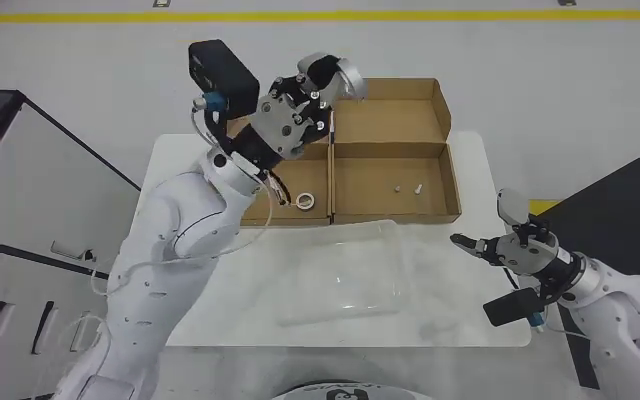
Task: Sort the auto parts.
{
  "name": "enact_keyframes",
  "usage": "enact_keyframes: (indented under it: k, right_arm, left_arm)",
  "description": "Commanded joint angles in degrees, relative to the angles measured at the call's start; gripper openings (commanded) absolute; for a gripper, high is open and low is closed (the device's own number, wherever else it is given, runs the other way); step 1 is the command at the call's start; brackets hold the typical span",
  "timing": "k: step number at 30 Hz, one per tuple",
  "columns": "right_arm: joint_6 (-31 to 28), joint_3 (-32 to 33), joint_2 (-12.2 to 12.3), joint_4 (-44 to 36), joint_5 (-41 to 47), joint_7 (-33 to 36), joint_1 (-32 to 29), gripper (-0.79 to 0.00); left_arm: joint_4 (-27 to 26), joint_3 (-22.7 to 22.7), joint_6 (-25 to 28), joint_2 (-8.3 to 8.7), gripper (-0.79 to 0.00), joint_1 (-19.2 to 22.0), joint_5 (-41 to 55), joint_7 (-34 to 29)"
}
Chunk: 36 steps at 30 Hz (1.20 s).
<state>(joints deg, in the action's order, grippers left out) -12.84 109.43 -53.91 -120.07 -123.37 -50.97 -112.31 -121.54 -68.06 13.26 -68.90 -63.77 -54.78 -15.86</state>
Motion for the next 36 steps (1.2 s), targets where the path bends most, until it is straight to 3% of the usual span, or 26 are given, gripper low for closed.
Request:
enact_keyframes:
  k: [1,5,9,16,22,27,36]
  right_arm:
    - [0.0,0.0,0.0,0.0,0.0,0.0,0.0,0.0]
    - [0.0,0.0,0.0,0.0,0.0,0.0,0.0,0.0]
    - [0.0,0.0,0.0,0.0,0.0,0.0,0.0,0.0]
    - [0.0,0.0,0.0,0.0,0.0,0.0,0.0,0.0]
    - [0.0,0.0,0.0,0.0,0.0,0.0,0.0,0.0]
    - [0.0,0.0,0.0,0.0,0.0,0.0,0.0,0.0]
    - [0.0,0.0,0.0,0.0,0.0,0.0,0.0,0.0]
  left_arm:
    - [-1.3,-0.94,-1.3,0.16,-0.785,-1.7,-0.86,-2.75]
    - [-2.95,-1.14,-2.59,0.5,-0.785,-1.66,-4.07,-12.66]
    - [-4.01,0.13,-3.49,0.61,-0.785,1.76,-9.2,-23.92]
    - [-2.12,7.33,-2.29,0.05,-0.785,9.86,-17.7,-42.87]
    - [2.49,13.09,-2.55,-1.23,-0.785,16.81,-20.17,-50.66]
    - [5.45,17.22,0.3,-2.13,-0.785,21.62,-22.33,-57.73]
    - [11.6,21.73,4.67,-3.35,-0.785,26.3,-24.71,-67.29]
